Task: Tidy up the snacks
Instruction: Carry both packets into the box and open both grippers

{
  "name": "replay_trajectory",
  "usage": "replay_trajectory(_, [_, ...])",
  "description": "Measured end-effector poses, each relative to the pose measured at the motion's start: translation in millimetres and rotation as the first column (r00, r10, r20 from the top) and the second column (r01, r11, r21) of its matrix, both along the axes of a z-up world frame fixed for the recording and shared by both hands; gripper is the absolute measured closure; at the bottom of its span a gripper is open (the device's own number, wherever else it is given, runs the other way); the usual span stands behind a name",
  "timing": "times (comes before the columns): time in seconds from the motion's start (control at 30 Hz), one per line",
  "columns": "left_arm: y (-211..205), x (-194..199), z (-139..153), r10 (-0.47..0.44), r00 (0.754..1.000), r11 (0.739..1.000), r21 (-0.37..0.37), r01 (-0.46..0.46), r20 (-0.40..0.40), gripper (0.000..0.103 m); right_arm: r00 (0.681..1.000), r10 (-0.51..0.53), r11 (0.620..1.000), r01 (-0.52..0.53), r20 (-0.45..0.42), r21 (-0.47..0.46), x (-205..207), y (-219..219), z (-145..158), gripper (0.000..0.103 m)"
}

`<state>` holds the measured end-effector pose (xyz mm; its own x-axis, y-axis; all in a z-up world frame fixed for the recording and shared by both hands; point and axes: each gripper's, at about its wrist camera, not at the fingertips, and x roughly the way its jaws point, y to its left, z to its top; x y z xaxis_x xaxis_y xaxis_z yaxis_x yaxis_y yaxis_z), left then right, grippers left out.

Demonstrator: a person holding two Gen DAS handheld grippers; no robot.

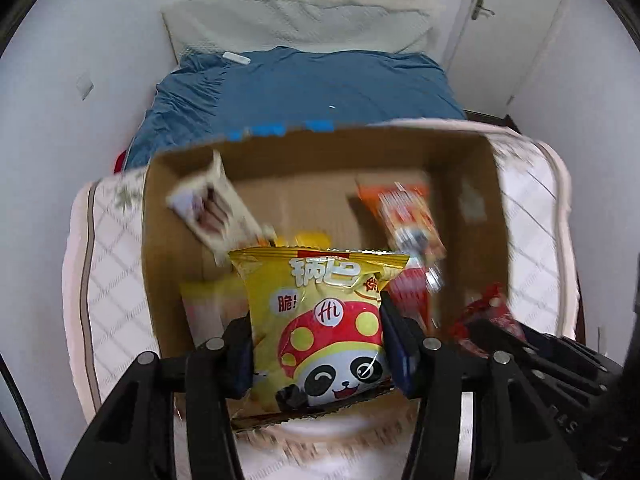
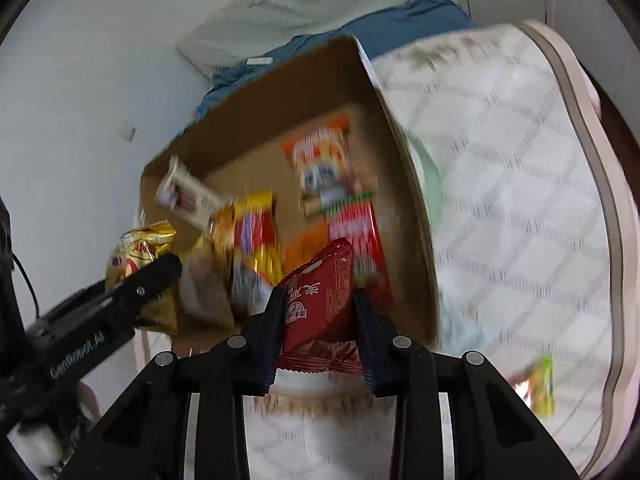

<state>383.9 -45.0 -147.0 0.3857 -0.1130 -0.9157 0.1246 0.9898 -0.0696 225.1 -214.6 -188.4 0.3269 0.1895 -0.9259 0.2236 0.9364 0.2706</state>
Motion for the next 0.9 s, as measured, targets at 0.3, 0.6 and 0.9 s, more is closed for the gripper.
replay_trajectory(0.3, [8.5, 84.3, -35.8, 0.030, 0.998, 0.998, 0.054, -0.027, -0.054, 0.053, 1.000, -0.015, 0.985, 0.018, 0.014, -0.173, 104.4, 0.6, -5.4, 0.068])
replay_trajectory(0.6, [10.9, 103.4, -59.9, 0.042, 0.996, 0.998, 0.048, -0.039, -0.080, 0.029, 1.000, 0.002, 0.959, -0.010, -0.029, -0.284, 143.9, 1.9, -29.2, 0.042])
replay_trajectory(0.9, [21.5, 92.7, -54.2, 0.070, 0.996, 0.997, 0.045, -0.068, -0.057, 0.007, 0.999, 0.033, 0.968, -0.036, -0.019, -0.250, 132.4, 17.2, -29.5, 0.011])
